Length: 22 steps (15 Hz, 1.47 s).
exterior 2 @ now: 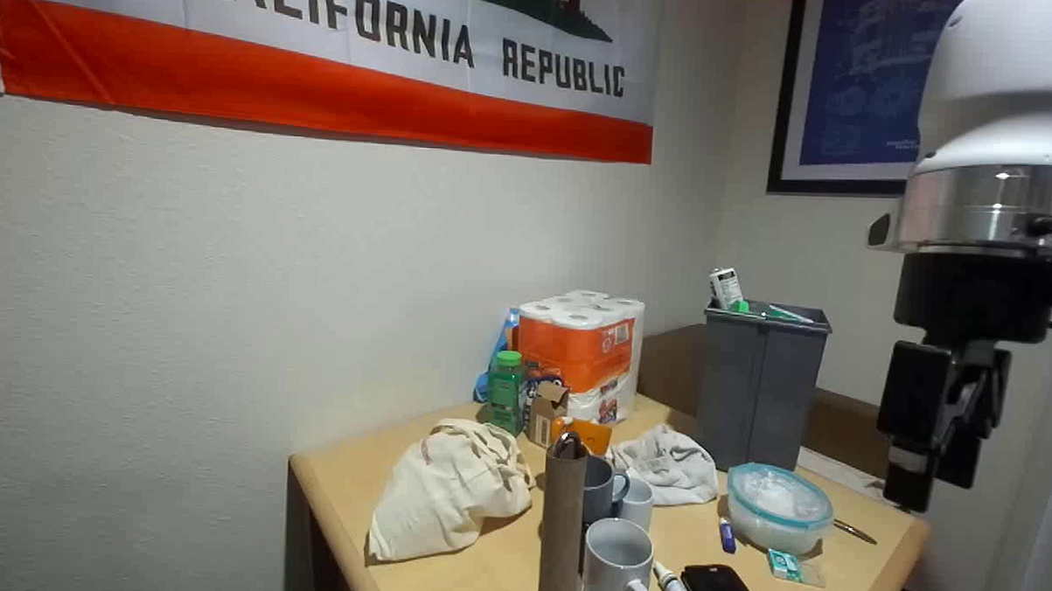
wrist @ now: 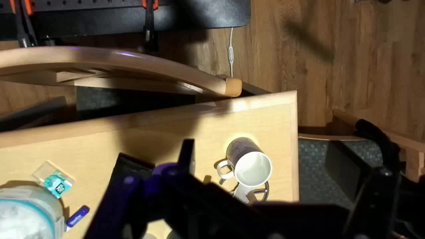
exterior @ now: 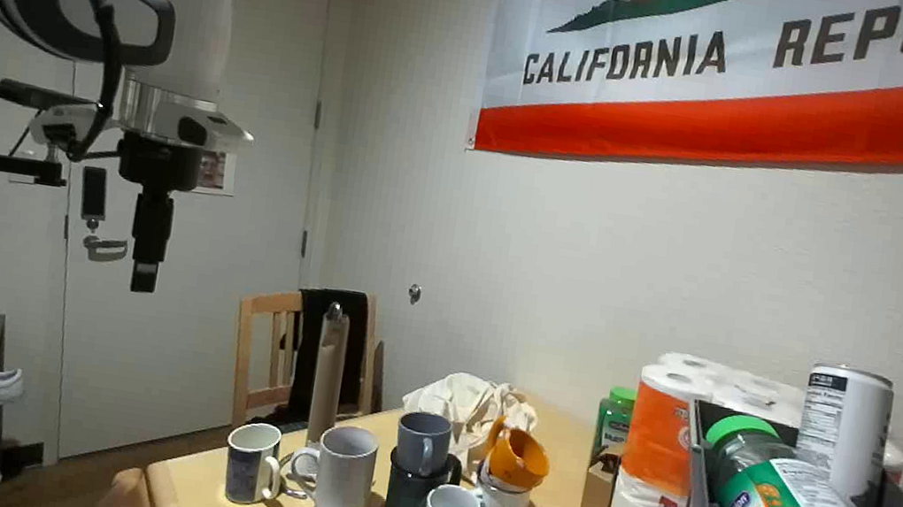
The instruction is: Open the wallet
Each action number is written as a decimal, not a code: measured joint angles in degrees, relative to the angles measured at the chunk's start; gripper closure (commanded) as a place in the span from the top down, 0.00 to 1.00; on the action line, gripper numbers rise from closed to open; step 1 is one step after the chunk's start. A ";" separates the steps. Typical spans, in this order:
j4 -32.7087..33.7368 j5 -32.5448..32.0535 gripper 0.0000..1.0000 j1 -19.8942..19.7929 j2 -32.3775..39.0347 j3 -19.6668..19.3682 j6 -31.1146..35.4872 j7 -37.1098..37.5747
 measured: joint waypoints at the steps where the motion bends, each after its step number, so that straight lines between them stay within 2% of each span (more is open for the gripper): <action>1: 0.00 0.00 1.00 0.00 0.00 0.00 0.00 0.00; 5: -0.14 -0.10 1.00 -0.60 1.02 -0.19 0.14 -0.30; 8: -0.67 -1.87 1.00 -2.70 5.06 -1.85 2.55 -3.60; 12: -0.63 -6.68 1.00 -6.47 14.89 -5.58 10.50 -9.28; 15: 0.94 -9.22 1.00 -8.85 24.71 -8.26 17.62 -10.58; 18: 5.06 -8.83 1.00 -8.99 31.21 -9.35 17.55 -11.74; 22: 6.19 -8.86 1.00 -8.55 31.61 -9.31 16.95 -11.73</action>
